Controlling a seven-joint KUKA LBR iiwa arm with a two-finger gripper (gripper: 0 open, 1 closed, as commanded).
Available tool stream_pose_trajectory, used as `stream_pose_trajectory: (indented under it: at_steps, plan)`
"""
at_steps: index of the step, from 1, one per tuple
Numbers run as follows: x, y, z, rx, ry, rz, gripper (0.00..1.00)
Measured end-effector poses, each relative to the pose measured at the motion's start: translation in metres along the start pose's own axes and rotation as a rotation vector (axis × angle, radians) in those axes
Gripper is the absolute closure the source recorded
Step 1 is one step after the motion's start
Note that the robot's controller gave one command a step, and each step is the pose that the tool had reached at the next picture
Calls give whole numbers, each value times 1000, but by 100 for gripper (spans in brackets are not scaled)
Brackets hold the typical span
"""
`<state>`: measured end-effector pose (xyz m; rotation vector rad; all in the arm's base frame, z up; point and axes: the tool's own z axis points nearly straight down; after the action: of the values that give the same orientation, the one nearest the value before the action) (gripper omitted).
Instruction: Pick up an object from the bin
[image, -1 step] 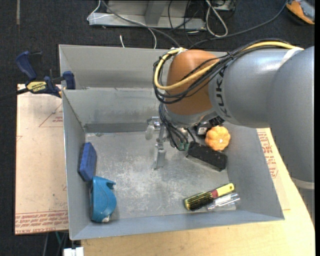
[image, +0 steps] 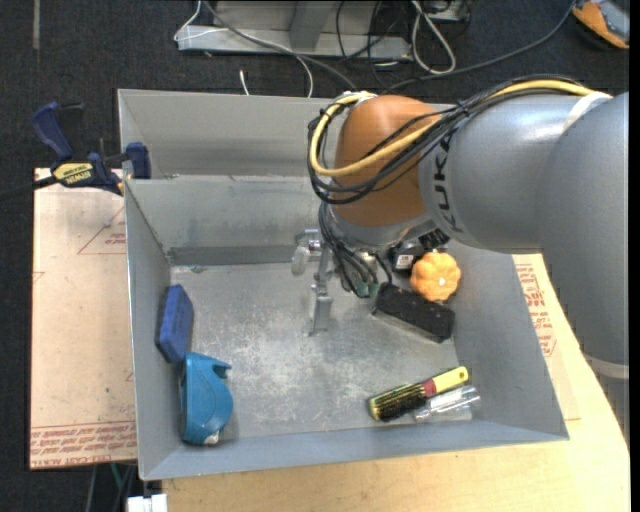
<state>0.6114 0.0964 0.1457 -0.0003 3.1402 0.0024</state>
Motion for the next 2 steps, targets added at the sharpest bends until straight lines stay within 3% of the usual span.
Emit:
stream_pose_trajectory:
  at_steps: [1, 2]
  plan:
    - [-35, -59, 60, -1, -8, -207, 0]
    - [-38, -76, 54, -2, -2, -212, 0]
